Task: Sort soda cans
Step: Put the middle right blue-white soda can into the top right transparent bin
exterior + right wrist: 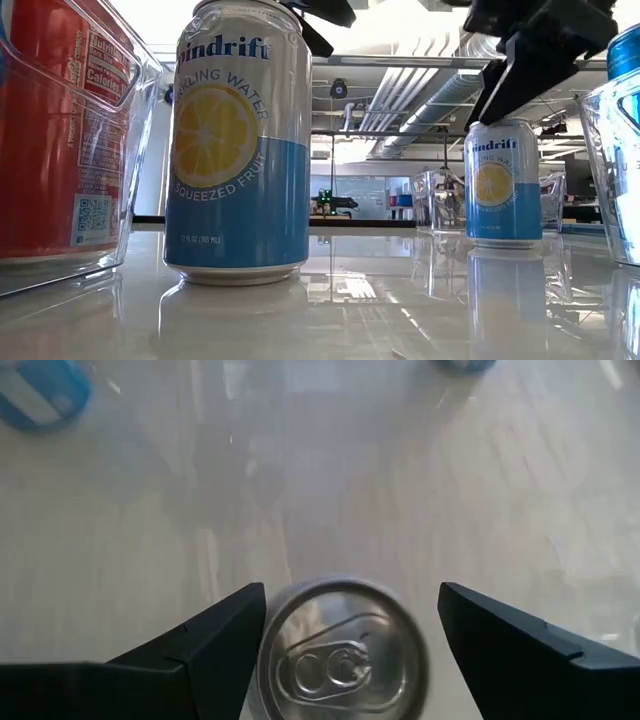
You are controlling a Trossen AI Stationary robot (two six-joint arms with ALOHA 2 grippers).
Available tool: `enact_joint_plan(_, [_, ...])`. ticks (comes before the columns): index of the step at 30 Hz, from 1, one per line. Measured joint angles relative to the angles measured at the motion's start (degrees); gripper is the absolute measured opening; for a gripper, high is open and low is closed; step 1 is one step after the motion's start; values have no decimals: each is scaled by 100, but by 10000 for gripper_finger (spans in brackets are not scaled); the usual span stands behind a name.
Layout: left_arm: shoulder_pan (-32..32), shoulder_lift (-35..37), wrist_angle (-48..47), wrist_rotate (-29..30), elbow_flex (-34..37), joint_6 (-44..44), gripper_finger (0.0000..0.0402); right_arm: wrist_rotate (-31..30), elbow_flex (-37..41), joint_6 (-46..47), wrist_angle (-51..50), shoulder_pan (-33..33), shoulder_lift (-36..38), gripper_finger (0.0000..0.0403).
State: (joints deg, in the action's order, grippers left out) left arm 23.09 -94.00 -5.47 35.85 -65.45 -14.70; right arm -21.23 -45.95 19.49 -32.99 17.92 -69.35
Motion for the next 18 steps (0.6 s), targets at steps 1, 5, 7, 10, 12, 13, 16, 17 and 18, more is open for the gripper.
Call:
enact_joint_plan(1, [0, 0, -7, -2, -1, -2, 313, 64, 2, 5, -15, -22, -37, 293])
enact_joint_plan(5, [0, 2, -43, -2, 0, -20, 313, 147, 2, 4, -81, -31, -113, 293])
enact_joint_plan(7, [0, 2, -47, -2, 0, -22, 313, 223, 2, 9, -142, -33, -122, 293])
enact_joint_plan(10, [0, 2, -47, -2, 0, -24, 313, 256, 0, 94, -230, -34, -118, 293])
enact_joint_plan(12, [0, 2, -51, -4, 0, -24, 313, 257, -2, 143, -304, -34, -118, 293])
enact_joint_plan(13, [0, 2, -49, -4, 0, -24, 313, 257, -6, 161, -340, -34, -115, 293])
enact_joint_plan(16, [0, 2, -51, -4, 0, -26, 313, 244, -13, 256, -434, -34, -110, 293])
enact_joint_plan(17, [0, 2, -51, -4, 0, -28, 313, 260, -15, 255, -460, -34, -109, 293])
enact_joint_plan(18, [0, 2, -49, -4, 0, -28, 313, 294, -15, 253, -477, -34, -108, 293])
